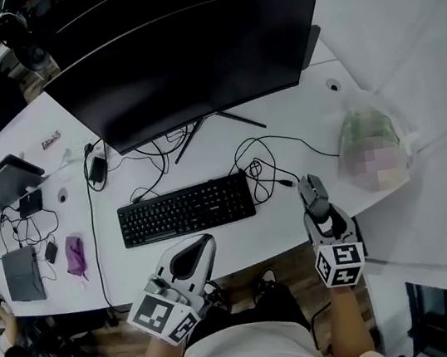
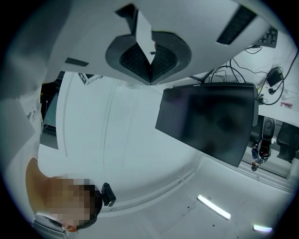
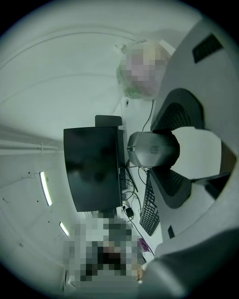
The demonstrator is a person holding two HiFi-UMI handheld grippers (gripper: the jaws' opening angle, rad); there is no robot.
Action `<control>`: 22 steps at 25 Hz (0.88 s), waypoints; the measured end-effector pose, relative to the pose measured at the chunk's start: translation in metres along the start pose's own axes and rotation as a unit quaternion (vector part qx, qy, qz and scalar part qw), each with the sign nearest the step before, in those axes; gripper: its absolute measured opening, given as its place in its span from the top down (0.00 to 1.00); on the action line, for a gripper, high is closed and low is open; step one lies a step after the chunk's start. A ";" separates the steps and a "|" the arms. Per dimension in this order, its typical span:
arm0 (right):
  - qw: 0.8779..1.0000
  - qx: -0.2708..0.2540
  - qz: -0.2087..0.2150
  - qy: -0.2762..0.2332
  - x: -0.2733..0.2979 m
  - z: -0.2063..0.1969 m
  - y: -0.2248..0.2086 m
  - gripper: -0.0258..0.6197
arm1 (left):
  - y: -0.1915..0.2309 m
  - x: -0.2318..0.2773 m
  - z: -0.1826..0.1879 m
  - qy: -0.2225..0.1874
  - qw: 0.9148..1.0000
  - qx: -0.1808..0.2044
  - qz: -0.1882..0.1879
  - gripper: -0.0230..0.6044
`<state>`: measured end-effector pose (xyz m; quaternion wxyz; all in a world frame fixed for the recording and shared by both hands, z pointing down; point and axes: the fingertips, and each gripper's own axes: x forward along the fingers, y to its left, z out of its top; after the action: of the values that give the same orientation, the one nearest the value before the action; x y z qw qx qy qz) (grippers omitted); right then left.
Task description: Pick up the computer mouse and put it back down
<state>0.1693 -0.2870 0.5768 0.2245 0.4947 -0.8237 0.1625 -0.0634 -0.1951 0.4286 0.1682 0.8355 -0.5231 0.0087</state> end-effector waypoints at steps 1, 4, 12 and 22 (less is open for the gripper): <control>1.000 0.000 0.001 0.006 0.003 -0.006 0.000 0.55 | 0.000 0.002 -0.002 0.002 1.000 0.000 -0.001 0.96; 1.000 0.000 0.002 0.025 0.011 -0.025 -0.001 0.55 | -0.001 0.006 -0.006 0.008 1.000 -0.001 -0.002 0.96; 0.997 0.000 0.006 0.072 0.031 -0.074 -0.002 0.55 | 0.001 0.009 -0.024 0.031 0.999 -0.002 0.009 0.96; 0.993 -0.009 0.017 0.117 0.047 -0.118 0.000 0.55 | -0.001 0.013 -0.036 0.045 0.999 -0.009 0.015 0.96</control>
<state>0.1741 -0.2641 0.7021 0.3206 0.4561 -0.8016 0.2158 -0.0507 -0.1954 0.4644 0.1993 0.8248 -0.5273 0.0439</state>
